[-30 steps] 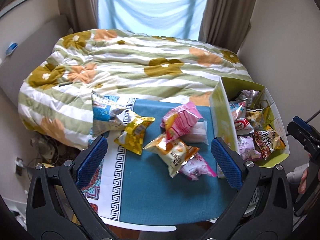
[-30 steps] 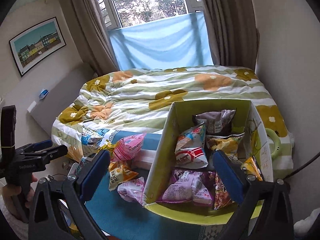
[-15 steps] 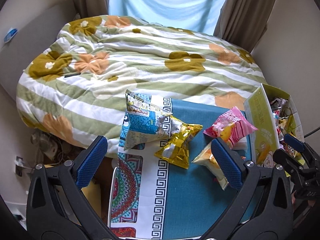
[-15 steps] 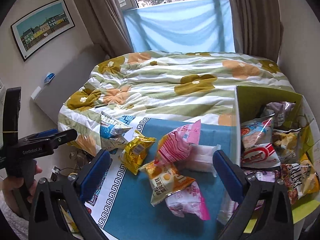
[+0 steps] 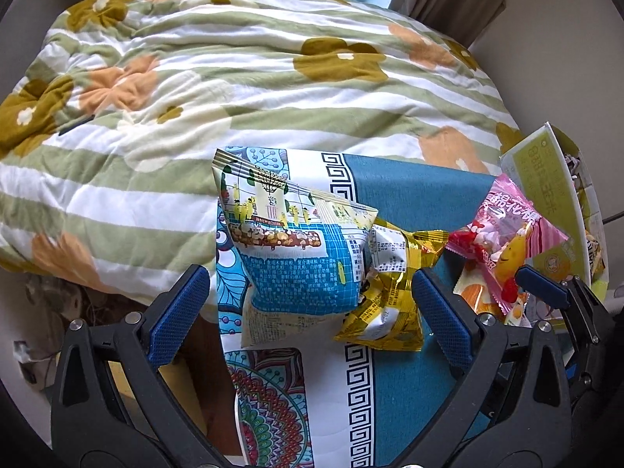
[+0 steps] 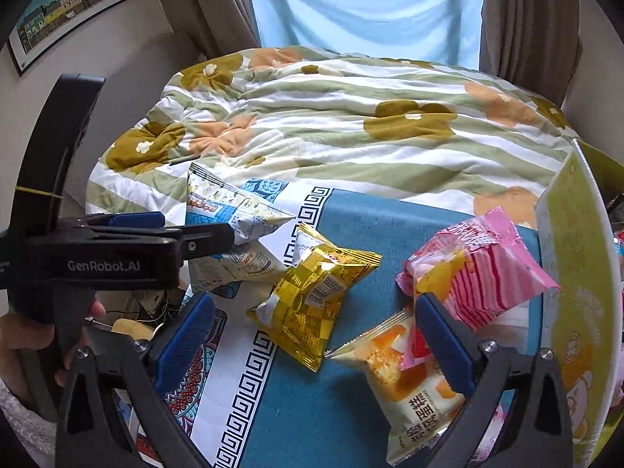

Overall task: Organize snacks
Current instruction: 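Grasp the blue-white snack bag with the left tool while the right tool grasps the gold bag, then carry both bags over the cardboard box and release them inside, then withdraw both tools from the box toward the remaining snacks, then grasp the pink marshmallow bag with the left tool while the right tool grasps the orange chiffon cake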

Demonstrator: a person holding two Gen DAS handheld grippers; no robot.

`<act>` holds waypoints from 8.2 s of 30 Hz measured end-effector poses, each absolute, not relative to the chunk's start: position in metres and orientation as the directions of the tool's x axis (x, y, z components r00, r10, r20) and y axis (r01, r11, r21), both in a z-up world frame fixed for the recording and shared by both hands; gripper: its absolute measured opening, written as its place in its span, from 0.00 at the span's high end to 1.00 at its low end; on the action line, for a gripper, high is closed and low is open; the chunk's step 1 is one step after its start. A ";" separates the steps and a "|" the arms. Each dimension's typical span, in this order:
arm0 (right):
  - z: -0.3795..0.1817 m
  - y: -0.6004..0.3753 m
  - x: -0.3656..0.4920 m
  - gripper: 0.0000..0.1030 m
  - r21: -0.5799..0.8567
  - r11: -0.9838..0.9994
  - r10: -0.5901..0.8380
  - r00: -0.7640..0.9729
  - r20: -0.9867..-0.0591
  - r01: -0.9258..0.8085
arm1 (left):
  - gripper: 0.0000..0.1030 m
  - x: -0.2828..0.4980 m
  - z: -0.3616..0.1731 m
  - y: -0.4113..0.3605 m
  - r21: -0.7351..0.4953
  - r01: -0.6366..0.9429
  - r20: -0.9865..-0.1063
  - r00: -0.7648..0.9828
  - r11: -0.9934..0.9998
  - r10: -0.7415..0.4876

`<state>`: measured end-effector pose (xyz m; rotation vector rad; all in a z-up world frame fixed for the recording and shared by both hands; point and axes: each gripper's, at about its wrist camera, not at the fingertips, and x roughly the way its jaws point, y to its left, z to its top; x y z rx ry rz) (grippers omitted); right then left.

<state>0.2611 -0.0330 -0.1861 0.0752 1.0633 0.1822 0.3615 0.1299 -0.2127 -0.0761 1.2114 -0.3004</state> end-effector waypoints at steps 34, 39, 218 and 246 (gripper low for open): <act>-0.275 -0.003 0.319 0.52 0.120 0.987 0.146 0.280 -0.949 -0.107 | 0.46 0.374 -0.234 0.162 -0.247 0.184 -0.903 0.313 0.952 -0.294; -0.263 -0.001 0.315 0.55 0.145 0.983 0.175 0.309 -0.935 -0.117 | 0.46 0.363 -0.213 0.165 -0.212 0.174 -0.898 0.352 0.962 -0.262; -0.245 -0.122 0.239 0.01 0.094 0.960 0.175 0.304 -0.937 -0.265 | 0.28 0.412 -0.244 -0.087 -0.246 0.685 -0.940 0.005 0.686 -0.342; -0.263 -0.098 0.239 0.34 0.010 0.911 0.130 0.266 -0.955 -0.411 | 0.34 0.313 -0.246 0.058 -0.137 0.434 -0.966 0.142 0.890 -0.218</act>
